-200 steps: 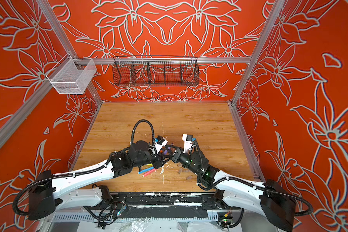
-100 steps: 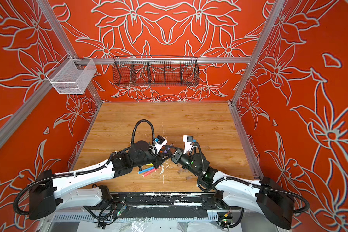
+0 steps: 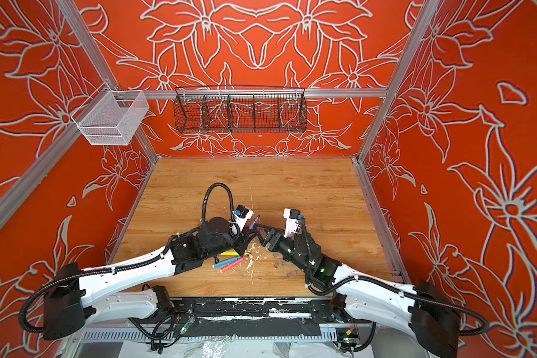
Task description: Insert the pens into the pen caps
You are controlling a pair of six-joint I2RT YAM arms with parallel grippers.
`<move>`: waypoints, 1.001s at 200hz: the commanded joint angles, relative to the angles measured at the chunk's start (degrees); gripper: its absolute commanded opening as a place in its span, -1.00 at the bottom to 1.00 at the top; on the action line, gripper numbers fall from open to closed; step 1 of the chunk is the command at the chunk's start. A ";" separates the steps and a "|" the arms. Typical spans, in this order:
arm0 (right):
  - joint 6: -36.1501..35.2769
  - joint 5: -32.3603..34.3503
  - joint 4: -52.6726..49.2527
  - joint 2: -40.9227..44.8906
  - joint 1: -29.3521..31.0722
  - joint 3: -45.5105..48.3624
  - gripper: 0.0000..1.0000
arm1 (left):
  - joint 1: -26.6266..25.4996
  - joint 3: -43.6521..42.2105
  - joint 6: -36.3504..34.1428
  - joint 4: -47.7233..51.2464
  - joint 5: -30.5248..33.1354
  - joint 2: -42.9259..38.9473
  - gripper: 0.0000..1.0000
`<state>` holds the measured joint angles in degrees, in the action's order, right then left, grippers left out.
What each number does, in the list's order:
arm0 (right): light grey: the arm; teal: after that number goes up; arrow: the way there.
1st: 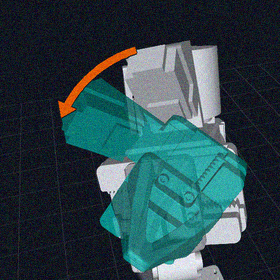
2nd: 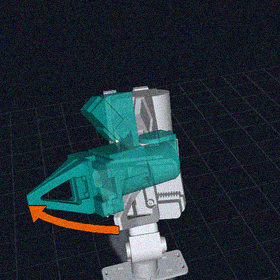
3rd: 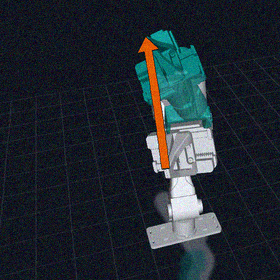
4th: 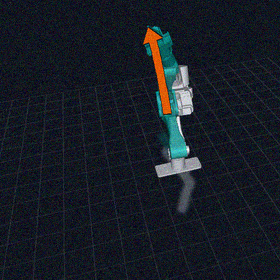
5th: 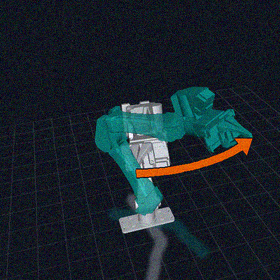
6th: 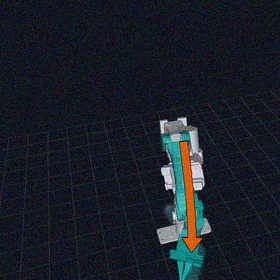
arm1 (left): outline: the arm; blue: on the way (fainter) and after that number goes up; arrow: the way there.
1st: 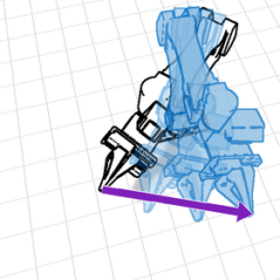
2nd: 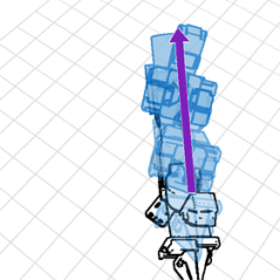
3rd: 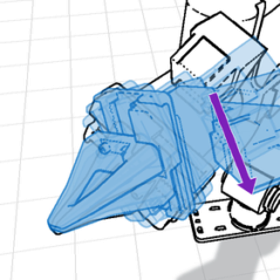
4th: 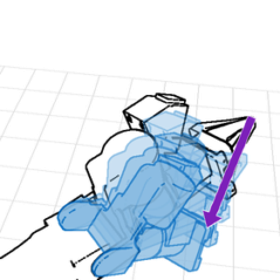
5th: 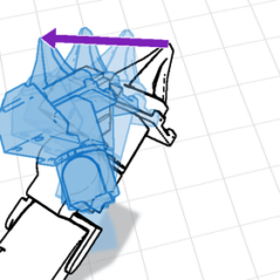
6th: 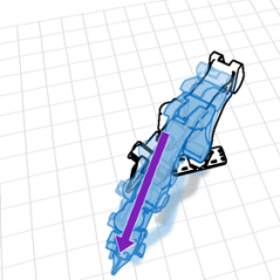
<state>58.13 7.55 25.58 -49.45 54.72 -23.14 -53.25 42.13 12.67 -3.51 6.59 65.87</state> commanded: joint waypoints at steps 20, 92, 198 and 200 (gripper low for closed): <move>-8.64 14.68 -36.09 11.91 0.26 -9.88 0.95 | 0.08 -2.01 3.63 -1.28 11.38 -2.35 -1.00; -6.47 13.59 -64.79 8.79 0.84 -17.30 0.62 | 2.63 -1.00 3.56 0.73 8.09 -1.57 -1.00; 3.47 17.17 -63.88 -7.68 8.83 -8.94 0.35 | 2.56 -1.78 1.75 -0.45 3.80 -1.88 -1.00; 3.63 17.26 -63.96 -7.68 8.83 -8.75 0.35 | 2.55 -1.76 1.73 -0.38 3.79 -1.88 -1.00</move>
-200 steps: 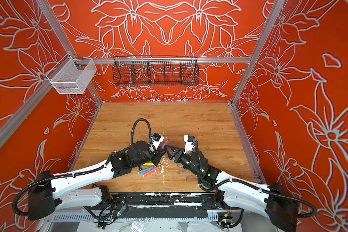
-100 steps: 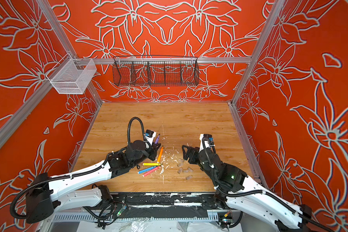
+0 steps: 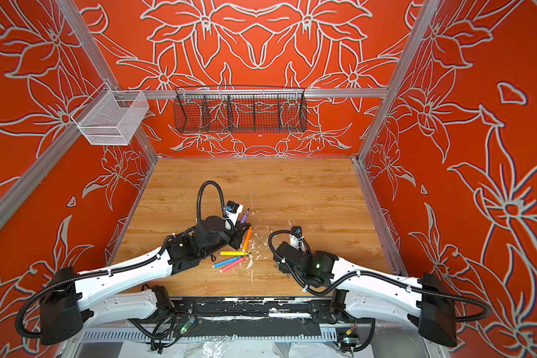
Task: Insert the pens into the pen caps
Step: 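Move the right gripper over the translucent caps and lower onto one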
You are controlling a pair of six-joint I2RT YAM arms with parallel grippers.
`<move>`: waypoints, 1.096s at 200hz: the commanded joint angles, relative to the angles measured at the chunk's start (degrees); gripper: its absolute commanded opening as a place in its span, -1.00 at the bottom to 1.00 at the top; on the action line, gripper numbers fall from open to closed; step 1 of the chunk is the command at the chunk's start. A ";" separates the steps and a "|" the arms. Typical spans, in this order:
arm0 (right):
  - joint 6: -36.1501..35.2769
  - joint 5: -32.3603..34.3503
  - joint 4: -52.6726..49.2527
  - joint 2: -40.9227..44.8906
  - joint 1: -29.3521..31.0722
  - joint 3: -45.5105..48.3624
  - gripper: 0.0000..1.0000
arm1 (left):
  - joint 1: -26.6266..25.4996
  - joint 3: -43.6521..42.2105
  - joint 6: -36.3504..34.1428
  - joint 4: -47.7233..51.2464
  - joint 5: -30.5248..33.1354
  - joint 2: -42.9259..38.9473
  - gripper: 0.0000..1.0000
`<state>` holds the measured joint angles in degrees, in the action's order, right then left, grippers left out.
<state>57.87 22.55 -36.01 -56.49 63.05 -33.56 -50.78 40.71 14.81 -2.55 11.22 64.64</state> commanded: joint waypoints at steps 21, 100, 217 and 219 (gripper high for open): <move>4.52 2.37 -2.30 -0.29 0.57 4.01 0.35 | 0.08 -0.28 -0.45 -1.24 -0.76 -0.53 -1.00; 4.34 -3.62 -0.81 -0.37 2.86 7.75 0.38 | 0.07 -0.85 -0.89 -1.85 -1.03 -0.96 -1.00; 6.37 -1.39 -4.35 -6.50 4.80 7.19 0.24 | 0.07 -1.34 -0.97 -2.02 -1.72 -2.00 -1.00; 6.49 -1.37 -4.45 -6.52 4.76 7.26 0.22 | 0.07 -1.29 -0.93 -2.02 -1.73 -2.05 -1.00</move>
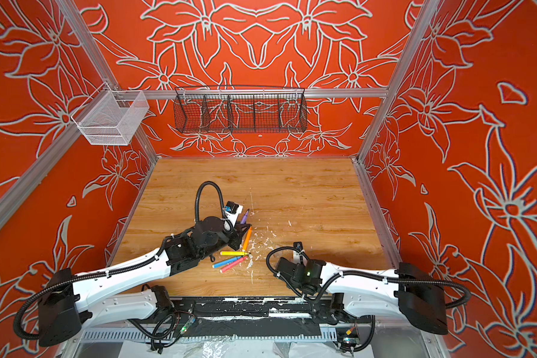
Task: Insert the pens into the pen caps
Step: 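Move the right gripper over the translucent caps and lower onto one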
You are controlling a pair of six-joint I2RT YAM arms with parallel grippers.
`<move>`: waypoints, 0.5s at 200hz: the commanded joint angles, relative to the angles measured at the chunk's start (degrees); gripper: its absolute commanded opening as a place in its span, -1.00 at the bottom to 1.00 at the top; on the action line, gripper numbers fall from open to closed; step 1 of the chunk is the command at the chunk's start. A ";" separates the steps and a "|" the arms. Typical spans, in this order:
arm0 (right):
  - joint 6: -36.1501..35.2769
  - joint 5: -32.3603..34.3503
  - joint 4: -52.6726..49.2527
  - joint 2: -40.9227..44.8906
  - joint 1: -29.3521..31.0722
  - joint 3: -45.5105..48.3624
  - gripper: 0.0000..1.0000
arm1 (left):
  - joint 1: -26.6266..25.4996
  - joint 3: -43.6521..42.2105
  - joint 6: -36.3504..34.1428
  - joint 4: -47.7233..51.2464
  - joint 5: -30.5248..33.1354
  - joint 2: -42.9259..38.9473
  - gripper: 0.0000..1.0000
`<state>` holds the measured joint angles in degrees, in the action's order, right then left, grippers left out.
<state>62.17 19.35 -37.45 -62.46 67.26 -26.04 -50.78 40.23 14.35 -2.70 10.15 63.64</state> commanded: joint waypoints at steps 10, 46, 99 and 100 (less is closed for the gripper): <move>2.38 1.96 -3.33 -0.47 0.58 -0.07 0.18 | 0.07 -0.80 -0.47 -1.87 -0.83 -1.06 -1.00; 2.25 2.09 -2.50 -1.10 0.61 0.64 -0.03 | 0.07 -0.85 -0.47 -2.02 -1.01 -0.88 -1.00; 2.21 1.89 -1.05 -3.46 0.67 0.42 -0.29 | 0.11 -0.99 -0.46 -2.13 -1.19 -0.83 -1.00; 2.21 1.90 -1.05 -3.53 0.63 0.44 -0.30 | 0.13 -0.92 -0.46 -2.13 -1.19 -0.85 -1.00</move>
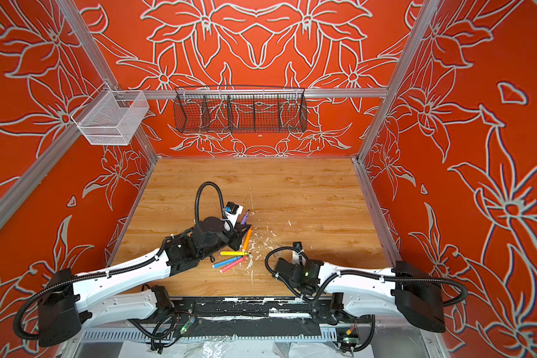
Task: Insert the pens into the pen caps
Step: 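Move the right gripper over the translucent caps and lower onto one, then close the right gripper on a translucent cap and lift it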
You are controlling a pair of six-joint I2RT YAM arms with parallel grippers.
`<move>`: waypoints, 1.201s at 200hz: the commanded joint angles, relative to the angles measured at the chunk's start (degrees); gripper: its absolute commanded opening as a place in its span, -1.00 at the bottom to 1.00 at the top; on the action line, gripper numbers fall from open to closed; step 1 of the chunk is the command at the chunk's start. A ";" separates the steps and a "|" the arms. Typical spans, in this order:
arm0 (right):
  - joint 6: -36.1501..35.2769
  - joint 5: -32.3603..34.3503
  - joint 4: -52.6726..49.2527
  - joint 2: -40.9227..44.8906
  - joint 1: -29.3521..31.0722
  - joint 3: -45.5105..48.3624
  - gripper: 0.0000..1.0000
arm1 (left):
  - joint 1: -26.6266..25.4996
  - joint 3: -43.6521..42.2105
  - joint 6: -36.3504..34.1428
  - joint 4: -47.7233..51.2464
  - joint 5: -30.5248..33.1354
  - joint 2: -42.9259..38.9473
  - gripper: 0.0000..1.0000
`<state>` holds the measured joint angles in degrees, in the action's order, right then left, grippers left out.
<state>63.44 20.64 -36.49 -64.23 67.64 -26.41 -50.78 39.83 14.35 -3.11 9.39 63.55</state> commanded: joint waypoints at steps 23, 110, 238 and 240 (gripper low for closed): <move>1.12 0.38 -1.50 -2.21 0.28 1.17 -0.42 | 0.09 -0.57 -0.49 -1.81 -0.66 -0.74 -1.00; 2.42 0.23 0.19 -0.94 0.26 3.43 -0.83 | 0.07 -0.98 -0.68 -2.27 -1.45 -1.10 -1.00; -9.28 21.90 -1.43 23.44 0.07 -16.56 -1.00 | 0.14 -2.39 0.13 -4.76 -6.45 -1.39 -1.00; -9.95 22.36 -0.78 23.51 0.07 -17.22 -1.00 | 0.09 -2.50 0.08 -5.07 -7.05 -1.45 -1.00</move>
<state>60.55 33.95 -40.88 -41.98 67.61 -36.80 -50.76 37.30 16.10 -5.28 10.22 62.33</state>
